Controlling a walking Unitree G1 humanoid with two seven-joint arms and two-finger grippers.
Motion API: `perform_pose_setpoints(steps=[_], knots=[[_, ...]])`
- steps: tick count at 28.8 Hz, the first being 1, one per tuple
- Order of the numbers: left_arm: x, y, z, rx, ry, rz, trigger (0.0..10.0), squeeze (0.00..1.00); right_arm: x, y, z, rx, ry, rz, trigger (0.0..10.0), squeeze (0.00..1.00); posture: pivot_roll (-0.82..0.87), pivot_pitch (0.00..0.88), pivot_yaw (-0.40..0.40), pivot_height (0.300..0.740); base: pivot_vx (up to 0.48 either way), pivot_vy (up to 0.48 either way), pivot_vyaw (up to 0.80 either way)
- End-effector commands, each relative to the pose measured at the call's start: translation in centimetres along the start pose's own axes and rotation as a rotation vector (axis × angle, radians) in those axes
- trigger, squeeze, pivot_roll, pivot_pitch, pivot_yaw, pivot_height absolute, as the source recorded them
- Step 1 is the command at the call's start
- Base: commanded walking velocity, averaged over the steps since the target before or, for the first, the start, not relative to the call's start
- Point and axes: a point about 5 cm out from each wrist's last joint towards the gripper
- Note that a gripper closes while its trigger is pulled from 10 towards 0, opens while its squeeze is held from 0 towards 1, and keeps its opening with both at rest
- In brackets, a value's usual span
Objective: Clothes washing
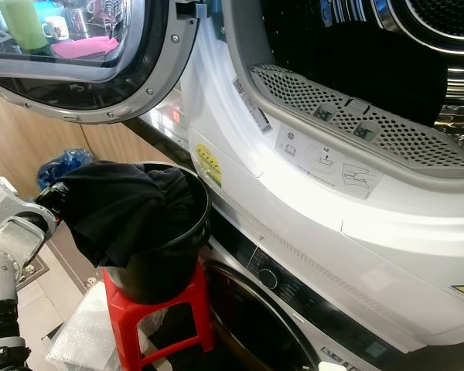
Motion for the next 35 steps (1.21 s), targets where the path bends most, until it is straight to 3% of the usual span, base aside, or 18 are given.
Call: perform_pose_setpoints(steps=[1, 4, 7, 11, 14, 24, 35], knots=[[-0.2, 0.2, -0.6, -0.043, 0.018, 0.019, 10.0, 0.00, 0.4, -0.1, -0.6, -0.019, -0.012, -0.012, 10.0, 0.00, 0.04, 0.118, -0.039, 0.740, 0.000, 0.000, 0.00], [0.2, 0.5, -0.3, -0.031, -0.021, 0.021, 10.0, 0.00, 0.4, -0.1, -0.6, -0.019, -0.013, -0.013, 10.0, 0.00, 0.04, 0.118, -0.039, 0.740, 0.000, 0.000, 0.00], [1.9, 0.7, 0.6, 0.012, -0.043, -0.091, 10.0, 0.00, 0.4, -0.1, -0.6, -0.019, -0.017, -0.013, 10.0, 0.00, 0.05, 0.120, -0.044, 0.740, 0.000, 0.000, 0.00], [4.4, 0.4, 0.2, -0.021, 0.062, -0.296, 10.0, 0.00, 0.3, -0.1, -0.6, -0.018, -0.021, -0.010, 10.0, 0.00, 0.04, 0.120, -0.044, 0.740, 0.000, 0.000, 0.00], [5.2, 0.2, -0.9, -0.073, 0.136, -0.365, 10.0, 0.00, 0.3, -0.1, -0.5, -0.016, -0.022, -0.009, 10.0, 0.00, 0.04, 0.120, -0.042, 0.740, 0.000, 0.000, 0.00], [4.8, -0.2, -2.5, -0.147, 0.135, -0.363, 10.0, 0.00, 0.3, -0.1, -0.4, -0.014, -0.017, -0.008, 10.0, 0.00, 0.04, 0.121, -0.038, 0.740, 0.000, 0.000, 0.00], [3.8, -0.9, -0.6, -0.044, 0.070, -0.188, 10.0, 0.00, 0.2, -0.1, -0.5, -0.020, -0.011, 0.003, 10.0, 0.00, 0.05, 0.118, -0.034, 0.740, 0.000, 0.000, 0.00]])
Point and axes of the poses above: a point about 5 cm out from each wrist's last joint towards the gripper, its own y axis pointing out of the wrist towards the gripper, its own z axis along the axis of the wrist's last joint, x = y × z, and after that the axes turned 12 degrees about y, right-handed
